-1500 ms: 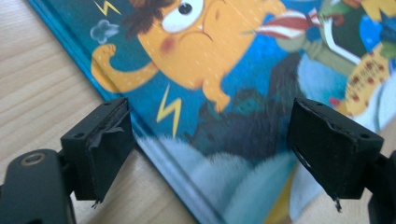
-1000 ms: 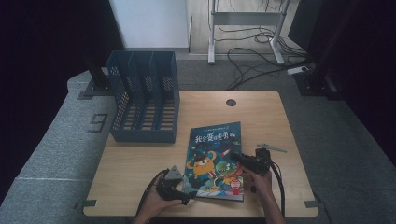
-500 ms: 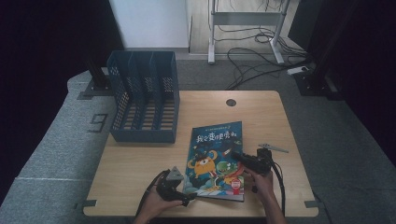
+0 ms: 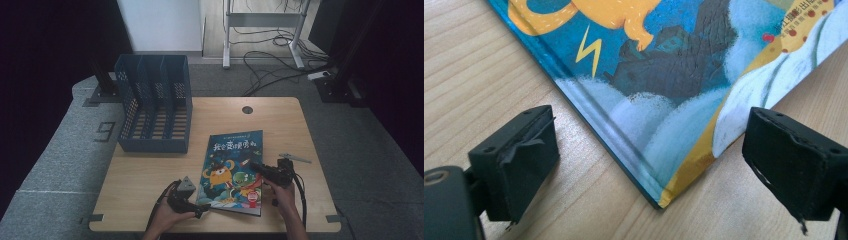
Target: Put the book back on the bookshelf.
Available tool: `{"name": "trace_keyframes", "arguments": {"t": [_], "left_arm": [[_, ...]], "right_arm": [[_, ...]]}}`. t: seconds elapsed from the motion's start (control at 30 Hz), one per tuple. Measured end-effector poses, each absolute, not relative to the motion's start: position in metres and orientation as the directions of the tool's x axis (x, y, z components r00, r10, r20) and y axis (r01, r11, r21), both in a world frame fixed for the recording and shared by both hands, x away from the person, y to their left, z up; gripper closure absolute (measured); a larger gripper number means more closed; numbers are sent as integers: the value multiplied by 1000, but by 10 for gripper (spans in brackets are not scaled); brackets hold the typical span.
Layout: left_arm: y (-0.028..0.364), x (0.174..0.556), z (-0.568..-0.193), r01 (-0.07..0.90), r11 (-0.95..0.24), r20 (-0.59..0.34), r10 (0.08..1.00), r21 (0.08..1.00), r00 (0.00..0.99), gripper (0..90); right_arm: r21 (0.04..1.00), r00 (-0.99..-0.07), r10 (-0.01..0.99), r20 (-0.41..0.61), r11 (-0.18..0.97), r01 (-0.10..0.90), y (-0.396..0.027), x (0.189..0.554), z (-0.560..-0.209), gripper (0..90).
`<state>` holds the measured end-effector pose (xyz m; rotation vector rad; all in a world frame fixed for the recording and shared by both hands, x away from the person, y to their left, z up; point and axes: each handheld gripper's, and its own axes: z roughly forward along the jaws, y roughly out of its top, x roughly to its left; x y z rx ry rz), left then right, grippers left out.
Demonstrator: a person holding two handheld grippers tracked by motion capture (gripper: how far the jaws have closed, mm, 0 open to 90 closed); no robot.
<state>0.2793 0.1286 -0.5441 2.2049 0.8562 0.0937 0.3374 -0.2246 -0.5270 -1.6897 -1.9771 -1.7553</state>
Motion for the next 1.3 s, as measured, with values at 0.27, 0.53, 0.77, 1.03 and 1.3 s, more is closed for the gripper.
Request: {"name": "trace_keyframes", "arguments": {"t": [0.27, 0.53, 0.77, 1.03, 1.3], "left_arm": [[127, 280, -544, 548, -489, -182, 611, 679, 771, 99], [127, 280, -544, 546, -492, -181, 609, 678, 772, 105], [126, 280, -544, 543, -496, -176, 607, 678, 775, 105], [121, 278, -544, 534, -509, -175, 593, 675, 786, 101], [122, 278, -544, 535, -506, -180, 590, 677, 787, 98]], "right_arm": [[704, -417, 689, 593, -191, 684, -226, 344, -532, 645], [709, -428, 694, 578, -167, 685, -226, 352, -532, 618], [706, -432, 689, 582, -165, 689, -227, 363, -531, 627], [710, -454, 648, 611, -196, 676, -228, 361, -527, 706], [737, -463, 669, 582, -192, 648, -225, 355, -522, 708]]}}
